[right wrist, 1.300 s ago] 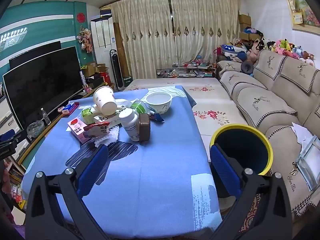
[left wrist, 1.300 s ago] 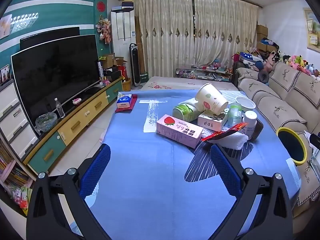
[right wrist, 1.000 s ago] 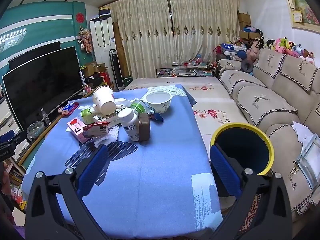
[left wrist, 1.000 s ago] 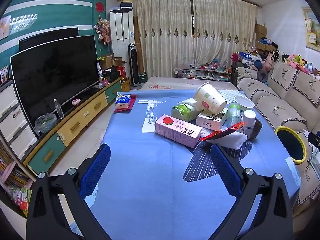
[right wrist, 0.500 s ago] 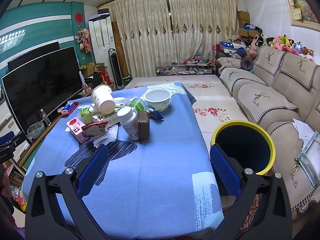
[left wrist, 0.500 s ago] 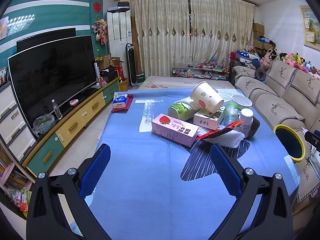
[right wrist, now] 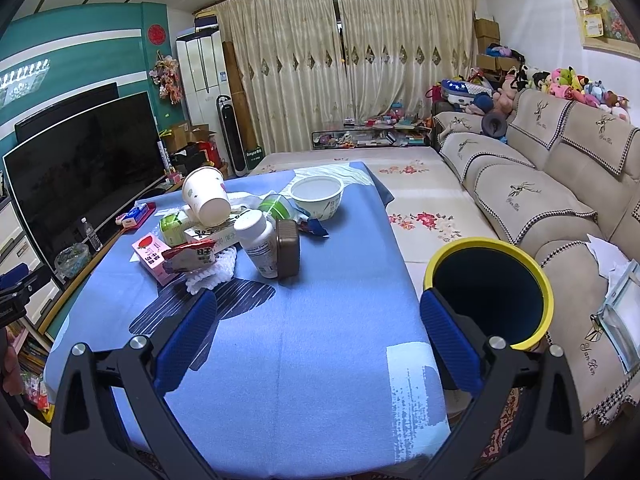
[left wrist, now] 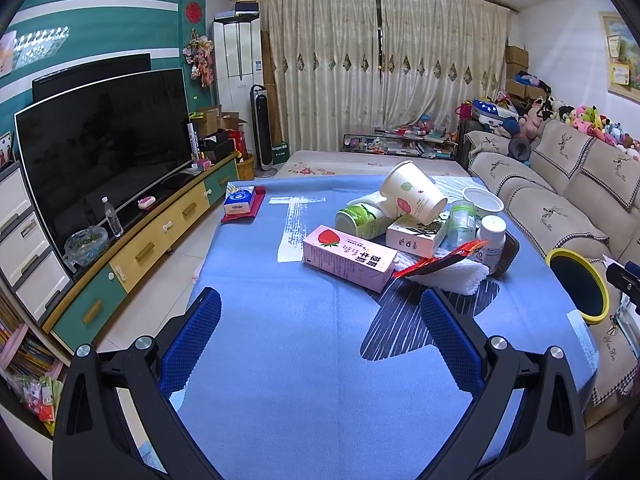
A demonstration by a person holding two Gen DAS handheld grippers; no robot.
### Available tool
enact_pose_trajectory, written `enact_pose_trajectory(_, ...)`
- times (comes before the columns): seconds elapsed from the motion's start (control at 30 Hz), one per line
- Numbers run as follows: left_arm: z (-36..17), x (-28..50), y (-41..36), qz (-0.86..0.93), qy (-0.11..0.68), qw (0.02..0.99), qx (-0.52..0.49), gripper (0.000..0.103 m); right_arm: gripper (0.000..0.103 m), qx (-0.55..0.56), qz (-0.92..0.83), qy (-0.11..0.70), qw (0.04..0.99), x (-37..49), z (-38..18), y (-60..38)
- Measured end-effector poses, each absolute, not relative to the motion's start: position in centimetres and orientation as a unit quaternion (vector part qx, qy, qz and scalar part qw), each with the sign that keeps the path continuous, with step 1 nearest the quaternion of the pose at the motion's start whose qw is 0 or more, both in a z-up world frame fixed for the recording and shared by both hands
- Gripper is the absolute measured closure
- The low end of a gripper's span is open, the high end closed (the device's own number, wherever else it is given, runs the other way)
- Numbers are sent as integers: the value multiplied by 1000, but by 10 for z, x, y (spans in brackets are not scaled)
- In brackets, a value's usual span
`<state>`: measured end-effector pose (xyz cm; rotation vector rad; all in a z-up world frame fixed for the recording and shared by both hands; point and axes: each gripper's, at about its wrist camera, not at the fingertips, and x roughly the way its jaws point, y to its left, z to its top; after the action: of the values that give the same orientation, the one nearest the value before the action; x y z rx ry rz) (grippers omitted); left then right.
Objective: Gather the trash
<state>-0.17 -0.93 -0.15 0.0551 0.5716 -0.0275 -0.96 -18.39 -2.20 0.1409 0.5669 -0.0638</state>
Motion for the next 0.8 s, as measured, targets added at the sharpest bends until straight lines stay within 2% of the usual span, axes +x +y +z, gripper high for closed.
enact_pose_trajectory(0.8,-5,-2,-12,-16,286,958,28,5,6,74,-35,280,956,-8,-24,-185)
